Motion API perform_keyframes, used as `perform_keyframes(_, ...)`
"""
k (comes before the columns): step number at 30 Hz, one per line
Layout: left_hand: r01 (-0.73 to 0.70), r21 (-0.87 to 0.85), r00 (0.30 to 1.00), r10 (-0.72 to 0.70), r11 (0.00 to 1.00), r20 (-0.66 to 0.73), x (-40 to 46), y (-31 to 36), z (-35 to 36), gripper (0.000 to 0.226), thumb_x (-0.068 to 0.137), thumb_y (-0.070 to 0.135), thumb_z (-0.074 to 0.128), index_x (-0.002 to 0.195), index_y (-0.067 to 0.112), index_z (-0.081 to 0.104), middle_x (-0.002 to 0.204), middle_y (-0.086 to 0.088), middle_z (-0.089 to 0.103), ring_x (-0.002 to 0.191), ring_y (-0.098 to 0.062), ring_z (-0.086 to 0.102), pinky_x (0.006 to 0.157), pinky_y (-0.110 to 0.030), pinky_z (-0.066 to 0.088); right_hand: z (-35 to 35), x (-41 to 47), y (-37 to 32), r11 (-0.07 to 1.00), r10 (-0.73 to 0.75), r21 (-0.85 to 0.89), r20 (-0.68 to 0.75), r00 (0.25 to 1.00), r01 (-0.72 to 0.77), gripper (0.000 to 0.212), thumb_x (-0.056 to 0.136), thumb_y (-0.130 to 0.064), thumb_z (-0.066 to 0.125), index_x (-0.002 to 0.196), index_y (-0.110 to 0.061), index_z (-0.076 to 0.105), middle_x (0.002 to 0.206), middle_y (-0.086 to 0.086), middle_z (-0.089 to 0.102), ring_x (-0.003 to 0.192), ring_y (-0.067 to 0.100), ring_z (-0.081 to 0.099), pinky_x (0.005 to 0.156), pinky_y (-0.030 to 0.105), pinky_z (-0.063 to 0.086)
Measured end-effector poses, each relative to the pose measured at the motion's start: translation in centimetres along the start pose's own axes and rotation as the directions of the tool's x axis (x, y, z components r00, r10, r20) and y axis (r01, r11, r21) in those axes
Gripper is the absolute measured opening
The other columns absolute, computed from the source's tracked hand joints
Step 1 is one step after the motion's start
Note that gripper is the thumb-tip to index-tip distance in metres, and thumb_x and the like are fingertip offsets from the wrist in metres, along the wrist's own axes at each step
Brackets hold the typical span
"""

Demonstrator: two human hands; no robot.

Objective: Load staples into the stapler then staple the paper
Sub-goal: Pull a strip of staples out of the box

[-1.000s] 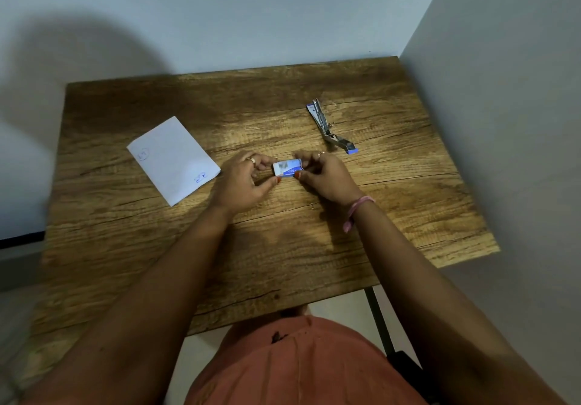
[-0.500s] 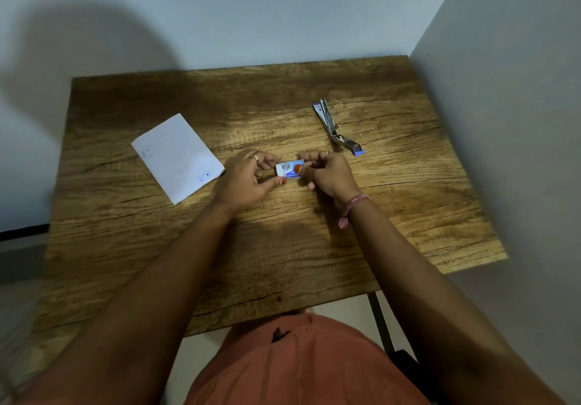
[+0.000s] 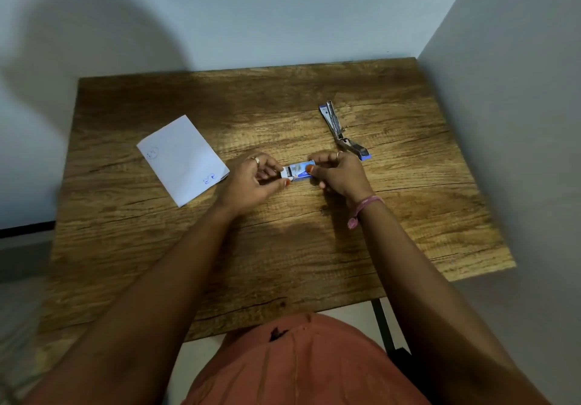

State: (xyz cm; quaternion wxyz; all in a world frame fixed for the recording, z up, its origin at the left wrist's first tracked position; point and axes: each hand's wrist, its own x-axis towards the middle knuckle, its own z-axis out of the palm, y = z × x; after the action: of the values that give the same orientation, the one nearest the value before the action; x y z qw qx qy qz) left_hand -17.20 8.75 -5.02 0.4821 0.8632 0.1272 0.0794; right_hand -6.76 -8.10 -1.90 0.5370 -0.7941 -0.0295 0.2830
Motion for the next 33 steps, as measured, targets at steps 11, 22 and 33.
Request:
perform_keyframes(11, -0.085, -0.18, 0.994, 0.071, 0.98, -0.08, -0.4, 0.5, 0.0, 0.026, 0.076, 0.019, 0.078, 0.1, 0.02, 0.07, 0.103, 0.001, 0.068, 0.095, -0.01, 0.068, 0.084, -0.031, 0.057, -0.9, -0.2, -0.2, 0.983, 0.101, 0.145, 0.091, 0.991, -0.113, 0.022, 0.083, -0.006, 0.071, 0.104, -0.005, 0.067, 0.071, 0.013, 0.066, 0.039, 0.003, 0.055, 0.037, 0.012, 0.043)
perform_keyframes(22, -0.246, -0.025, 0.956, 0.238, 0.969, -0.17, -0.6, 0.3, 0.4, 0.025, 0.081, 0.014, 0.072, 0.103, 0.001, 0.07, 0.105, -0.004, 0.063, 0.099, -0.017, 0.065, 0.084, -0.035, 0.057, -1.0, -0.2, -0.2, 0.98, 0.093, 0.166, 0.1, 0.991, -0.109, 0.024, 0.083, -0.007, 0.071, 0.106, -0.002, 0.066, 0.064, 0.01, 0.066, 0.039, 0.002, 0.055, 0.036, 0.012, 0.041)
perform_keyframes(33, -0.282, 0.286, 0.95, 0.307, 0.916, -0.047, -0.6, 1.3, 0.3, 0.017, 0.082, 0.01, 0.071, 0.095, -0.001, 0.072, 0.098, -0.015, 0.065, 0.094, -0.02, 0.059, 0.091, -0.015, 0.04, -0.9, 0.0, 0.0, 0.985, 0.088, 0.137, 0.089, 0.992, -0.1, 0.017, 0.08, -0.009, 0.074, 0.096, -0.009, 0.069, 0.064, 0.007, 0.068, 0.042, 0.003, 0.057, 0.037, 0.012, 0.043)
